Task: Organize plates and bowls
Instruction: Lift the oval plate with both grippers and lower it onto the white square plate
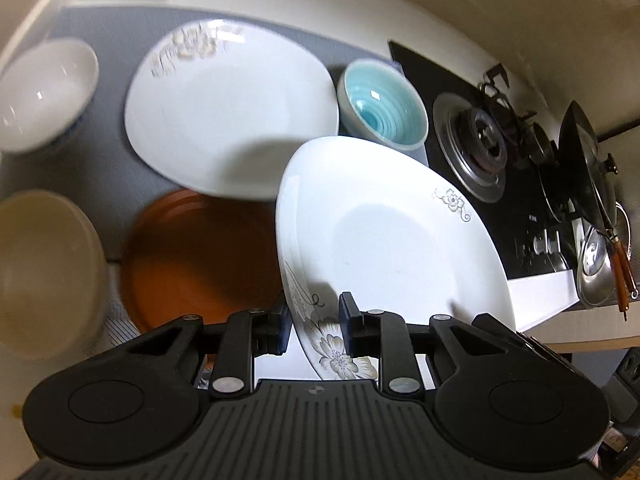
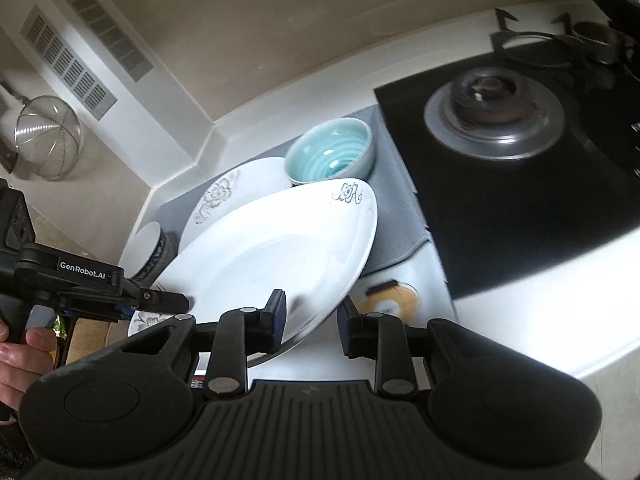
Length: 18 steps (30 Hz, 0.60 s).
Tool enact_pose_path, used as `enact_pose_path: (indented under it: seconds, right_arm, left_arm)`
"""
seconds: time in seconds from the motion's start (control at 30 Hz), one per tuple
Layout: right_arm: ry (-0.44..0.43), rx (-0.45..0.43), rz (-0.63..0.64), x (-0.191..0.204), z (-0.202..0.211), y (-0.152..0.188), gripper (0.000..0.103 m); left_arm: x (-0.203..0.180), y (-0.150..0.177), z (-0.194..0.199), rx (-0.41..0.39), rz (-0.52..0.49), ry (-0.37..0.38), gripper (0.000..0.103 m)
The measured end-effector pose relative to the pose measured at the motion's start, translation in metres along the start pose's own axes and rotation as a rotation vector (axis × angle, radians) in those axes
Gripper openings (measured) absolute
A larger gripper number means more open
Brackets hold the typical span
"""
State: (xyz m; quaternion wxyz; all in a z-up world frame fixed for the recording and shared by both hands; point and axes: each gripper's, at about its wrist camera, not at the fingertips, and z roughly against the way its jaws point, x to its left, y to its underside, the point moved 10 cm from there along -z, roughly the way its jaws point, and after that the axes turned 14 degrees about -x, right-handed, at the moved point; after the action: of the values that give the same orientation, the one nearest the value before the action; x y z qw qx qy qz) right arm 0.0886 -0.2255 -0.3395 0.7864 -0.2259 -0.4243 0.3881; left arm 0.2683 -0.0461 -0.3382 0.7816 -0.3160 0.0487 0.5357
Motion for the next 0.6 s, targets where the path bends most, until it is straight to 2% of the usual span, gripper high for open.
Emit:
enact_pose_path:
  seconds: [0.23, 0.6]
  right_arm:
    - [-0.021, 0.013, -0.028, 0.032, -0.032, -0.007, 0.03]
    - [-0.024, 0.053, 0.022, 0.071, -0.1, -0.004, 0.033]
  left_arm:
    - [0.03, -0.026, 0.017, -0.048, -0.015, -0.019, 0.026]
    - [0.09, -0.068, 0.003, -0.046, 0.01, -0.033, 0.026]
